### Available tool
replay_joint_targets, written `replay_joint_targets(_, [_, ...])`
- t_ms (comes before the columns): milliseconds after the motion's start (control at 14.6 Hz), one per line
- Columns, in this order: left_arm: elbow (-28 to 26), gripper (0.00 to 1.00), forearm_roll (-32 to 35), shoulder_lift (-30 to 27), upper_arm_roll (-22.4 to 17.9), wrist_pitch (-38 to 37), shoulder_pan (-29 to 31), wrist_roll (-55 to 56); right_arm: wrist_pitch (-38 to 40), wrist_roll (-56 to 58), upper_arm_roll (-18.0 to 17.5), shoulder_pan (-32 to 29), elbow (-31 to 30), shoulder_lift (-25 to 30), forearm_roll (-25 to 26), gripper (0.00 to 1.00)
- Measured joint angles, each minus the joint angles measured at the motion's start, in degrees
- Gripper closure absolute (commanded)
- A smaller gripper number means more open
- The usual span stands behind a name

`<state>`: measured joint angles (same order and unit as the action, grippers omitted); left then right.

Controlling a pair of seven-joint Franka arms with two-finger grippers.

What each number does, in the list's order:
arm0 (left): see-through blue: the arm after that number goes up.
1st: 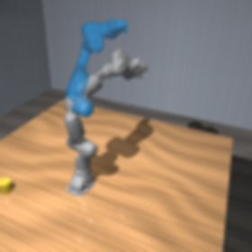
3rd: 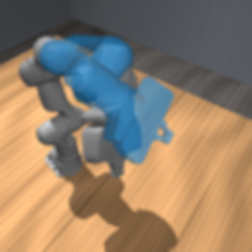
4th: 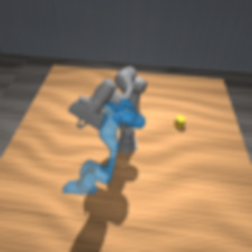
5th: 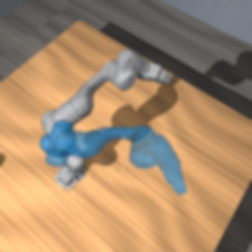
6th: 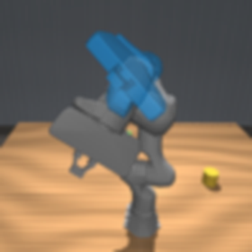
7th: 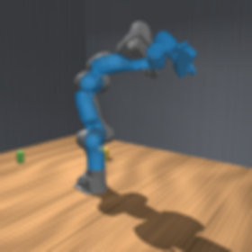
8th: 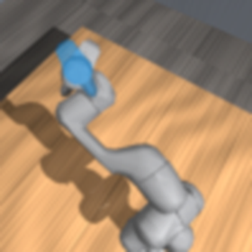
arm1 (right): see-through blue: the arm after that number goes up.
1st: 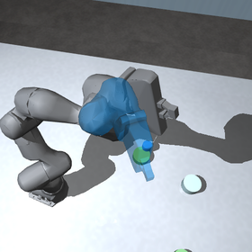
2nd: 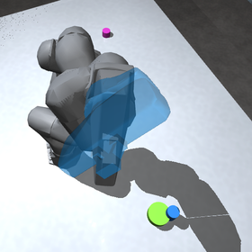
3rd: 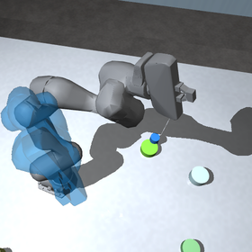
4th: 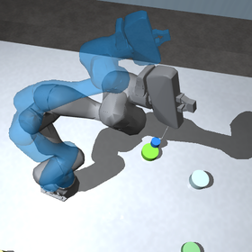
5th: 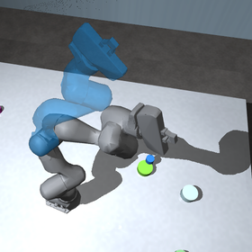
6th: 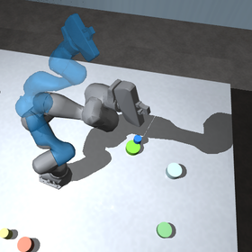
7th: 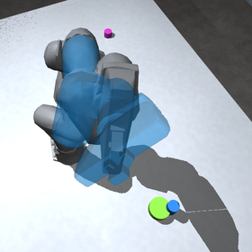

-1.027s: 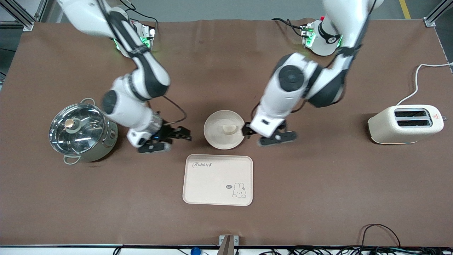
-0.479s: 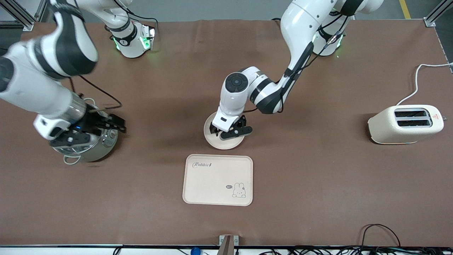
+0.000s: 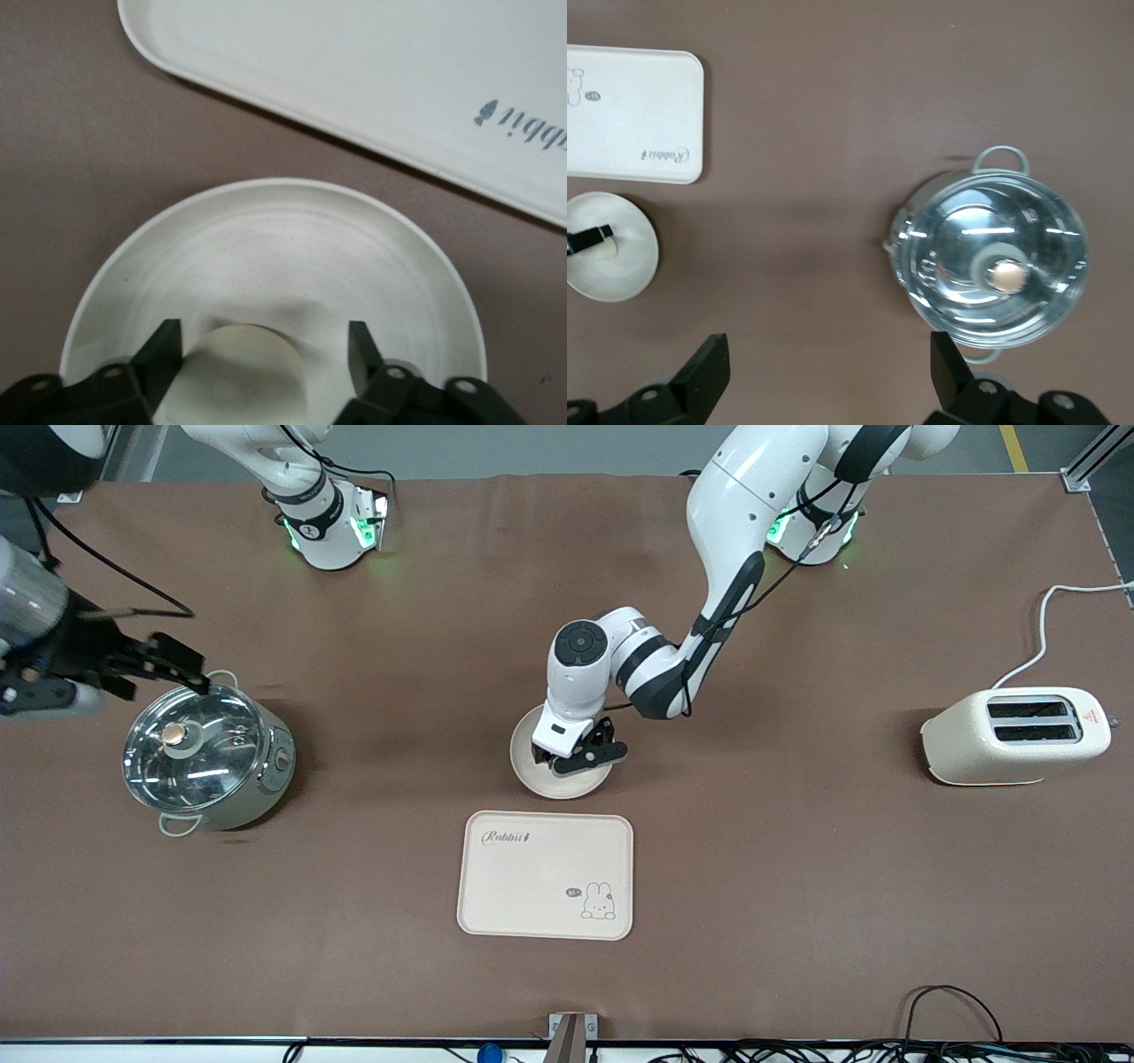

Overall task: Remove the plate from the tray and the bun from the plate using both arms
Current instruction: 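Grasp the bun with the left gripper while the right gripper returns, then carry the bun with the left gripper and set it near the toaster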

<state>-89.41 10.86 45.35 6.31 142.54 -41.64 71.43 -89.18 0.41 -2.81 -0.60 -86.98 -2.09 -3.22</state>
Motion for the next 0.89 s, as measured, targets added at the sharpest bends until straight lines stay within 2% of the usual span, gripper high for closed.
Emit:
replay_joint_targets(137, [-0.76, 0.87, 0.02, 0.0, 0.0, 1.0, -0.14, 0.75, 0.95, 4.88, 4.61, 0.84, -0.05, 1.57, 0.0, 0.0])
replay_joint_targets(274, [-0.78, 1.0, 0.03, -0.04, 0.0, 1.12, -0.17, 0.88, 1.27, 7.34, 8.28, 2.32, -0.12, 2.43, 0.0, 0.0])
replay_joint_targets(411, [-0.83, 1.0, 0.07, -0.04, -0.01, 1.12, -0.29, 0.88, 1.34, 8.11, 9.8, 3.6, -0.68, 3.17, 0.09, 0.0])
replay_joint_targets(616, [-0.53, 1.0, 0.21, -0.32, -0.07, -0.26, -0.31, 0.42, 1.33, 8.12, 10.02, 4.51, -1.19, 3.45, 0.3, 0.0])
replay_joint_targets(753, [1.57, 1.0, 0.25, -2.05, -0.49, -8.02, 0.58, -4.45, 1.31, 8.12, 10.07, 4.62, -1.27, 3.45, 0.53, 0.0])
replay_joint_targets(890, [3.2, 1.0, 0.25, -6.48, -0.8, -16.85, 4.39, -13.98, 1.31, 8.14, 10.09, 4.69, -1.29, 3.45, 1.42, 0.0])
